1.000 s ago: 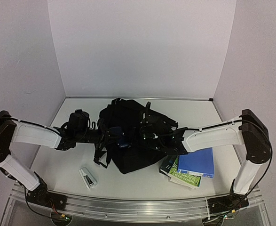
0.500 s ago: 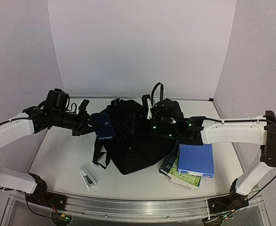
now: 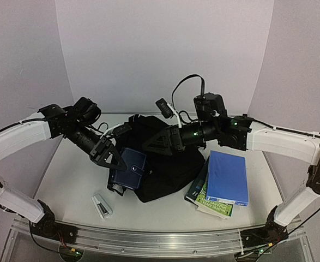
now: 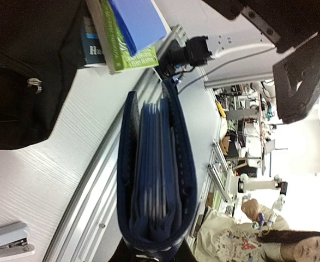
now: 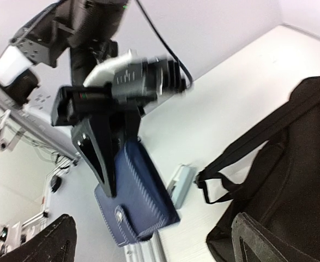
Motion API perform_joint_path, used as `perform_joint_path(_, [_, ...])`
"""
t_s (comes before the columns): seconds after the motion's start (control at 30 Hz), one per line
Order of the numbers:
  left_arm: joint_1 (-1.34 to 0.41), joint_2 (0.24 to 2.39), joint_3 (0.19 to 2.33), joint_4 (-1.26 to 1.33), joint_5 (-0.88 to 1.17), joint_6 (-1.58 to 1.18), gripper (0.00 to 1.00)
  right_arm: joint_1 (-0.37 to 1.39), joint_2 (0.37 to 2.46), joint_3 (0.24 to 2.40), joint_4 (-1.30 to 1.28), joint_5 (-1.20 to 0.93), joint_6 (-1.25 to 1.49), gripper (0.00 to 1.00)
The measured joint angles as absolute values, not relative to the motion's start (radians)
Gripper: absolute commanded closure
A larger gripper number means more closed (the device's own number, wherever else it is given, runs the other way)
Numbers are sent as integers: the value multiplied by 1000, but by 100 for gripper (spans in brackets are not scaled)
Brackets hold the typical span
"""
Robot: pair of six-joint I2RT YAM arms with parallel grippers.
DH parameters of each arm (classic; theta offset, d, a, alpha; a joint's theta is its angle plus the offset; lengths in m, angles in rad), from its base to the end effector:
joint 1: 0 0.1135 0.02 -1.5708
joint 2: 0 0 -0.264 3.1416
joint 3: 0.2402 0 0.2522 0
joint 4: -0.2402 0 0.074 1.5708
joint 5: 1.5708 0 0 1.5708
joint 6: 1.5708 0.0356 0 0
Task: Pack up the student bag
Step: Adjust the personal item.
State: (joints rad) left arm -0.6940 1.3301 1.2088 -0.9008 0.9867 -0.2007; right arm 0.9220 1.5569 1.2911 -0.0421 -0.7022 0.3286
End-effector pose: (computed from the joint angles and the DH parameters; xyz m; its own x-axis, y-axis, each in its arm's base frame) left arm 0.1780 -0.1868 0.3199 -0.7797 0.5058 -0.3692 0.5426 0.2515 -0.8014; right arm 0.2021 0.3046 0.3404 -0.4897 -0.2380 -0.8388 -0.8687 0.0503 0.4928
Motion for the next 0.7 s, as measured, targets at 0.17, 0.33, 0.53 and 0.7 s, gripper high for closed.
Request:
perform_joint_path(0.17, [-737,1362,1213,-932,1060,-164,100,917,1584,1318,-58,-826,319,7])
perform_joint_path(0.33, [-741,1362,1219,-925,1113,-161,97,917,1628,1318,-71,-914,323,22])
perform_joint_path(0.53, [-742,1362,1230,-914,1146,-163,96,922,1662,1317,-69,-989,340,64])
perform_joint_path(0.7, [-741,1362,1230,-914,1138,-172,70,930,1662,1294,28,-1049,402,100])
